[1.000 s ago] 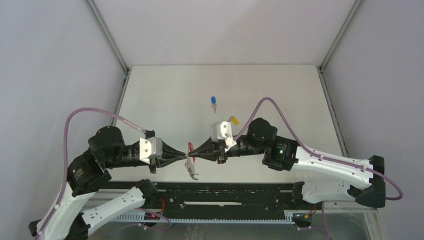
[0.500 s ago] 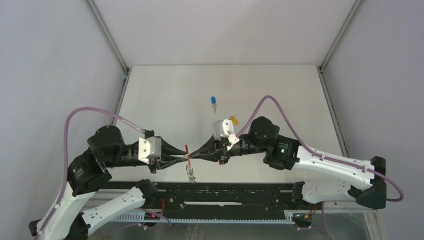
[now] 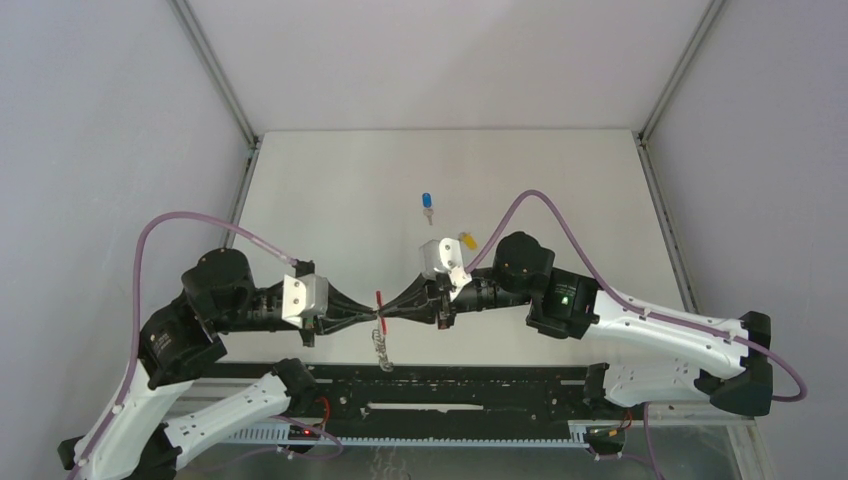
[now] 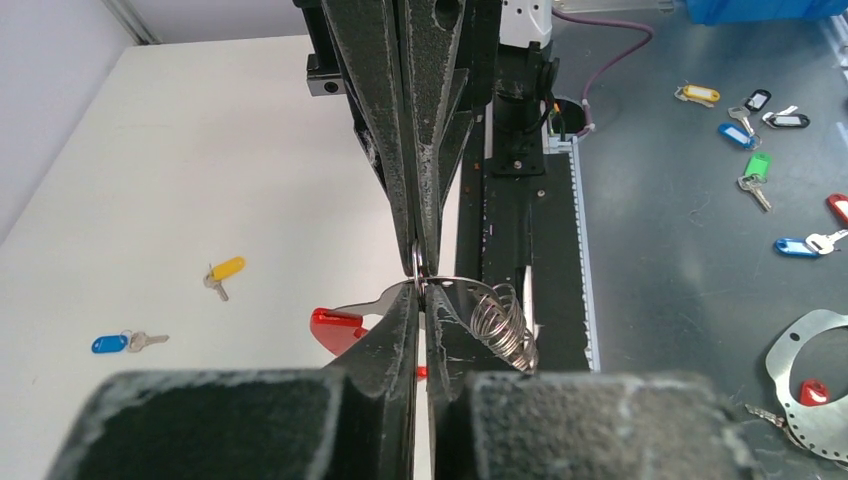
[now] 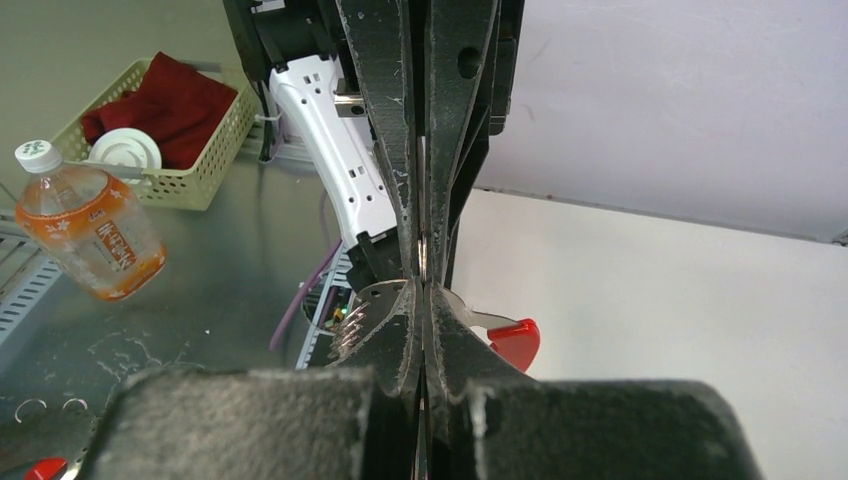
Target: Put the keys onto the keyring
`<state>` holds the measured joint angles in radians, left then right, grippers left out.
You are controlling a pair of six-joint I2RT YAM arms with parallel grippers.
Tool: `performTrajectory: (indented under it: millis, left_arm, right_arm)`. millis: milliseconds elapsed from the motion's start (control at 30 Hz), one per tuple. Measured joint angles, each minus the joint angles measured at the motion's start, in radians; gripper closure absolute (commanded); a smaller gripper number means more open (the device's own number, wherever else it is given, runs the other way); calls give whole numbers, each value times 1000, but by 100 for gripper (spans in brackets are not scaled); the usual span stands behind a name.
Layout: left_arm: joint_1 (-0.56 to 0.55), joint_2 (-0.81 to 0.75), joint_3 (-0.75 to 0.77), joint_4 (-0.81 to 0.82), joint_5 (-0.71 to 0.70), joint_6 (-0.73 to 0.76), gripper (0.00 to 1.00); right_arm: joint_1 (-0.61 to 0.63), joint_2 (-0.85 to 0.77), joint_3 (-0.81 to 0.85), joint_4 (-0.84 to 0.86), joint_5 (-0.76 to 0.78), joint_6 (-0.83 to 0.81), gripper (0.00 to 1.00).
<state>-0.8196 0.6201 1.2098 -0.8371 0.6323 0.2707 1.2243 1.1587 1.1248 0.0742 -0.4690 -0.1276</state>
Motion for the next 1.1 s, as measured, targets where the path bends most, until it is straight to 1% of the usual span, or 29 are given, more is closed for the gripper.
performTrajectory:
  millis: [167, 233, 367, 433, 467, 500, 567, 600, 667, 733, 767, 867, 967, 1100]
  left_arm:
    - [0, 0, 0, 2, -1, 3, 100]
    - [0, 0, 0, 2, -2, 9, 100]
    - [9, 0, 0, 2, -10, 18, 100]
    - [21, 4, -1, 4, -9, 14, 100]
    - [31, 6, -2, 6, -8, 7, 100]
    - [47, 10, -3, 12, -5, -5, 100]
    - [99, 19, -8, 28, 19, -33, 100]
    - [127, 25, -9, 37, 35, -45, 100]
    - [199, 46, -10, 51, 89, -74, 100]
    - [271, 79, -10, 62, 145, -99, 100]
    - [298, 96, -10, 66, 166, -108, 100]
    - [340, 126, -11, 69, 187, -113, 100]
    - [352, 133, -20, 68, 185, -110, 100]
    - [376, 127, -20, 65, 185, -105, 100]
  right_arm:
    - [0, 4, 12, -14, -2, 0, 100]
    - [0, 4, 12, -15, 0, 1, 95]
    - [0, 4, 13, -18, 17, 8, 73]
    - [0, 3, 13, -19, 32, 16, 60]
    - [-1, 2, 13, -21, 43, 24, 56]
    - [-3, -2, 13, -25, 53, 28, 55]
    - [-13, -16, 13, -46, 76, 43, 52]
    - [-21, -26, 13, -59, 86, 51, 48]
    - [-42, -51, 13, -89, 103, 71, 32]
    - [-75, -87, 13, -126, 123, 101, 6]
    - [-96, -107, 14, -143, 134, 116, 1]
    - [-152, -159, 16, -187, 184, 161, 0]
    - [-221, -204, 27, -255, 269, 226, 0]
    - [-282, -222, 35, -391, 402, 320, 0]
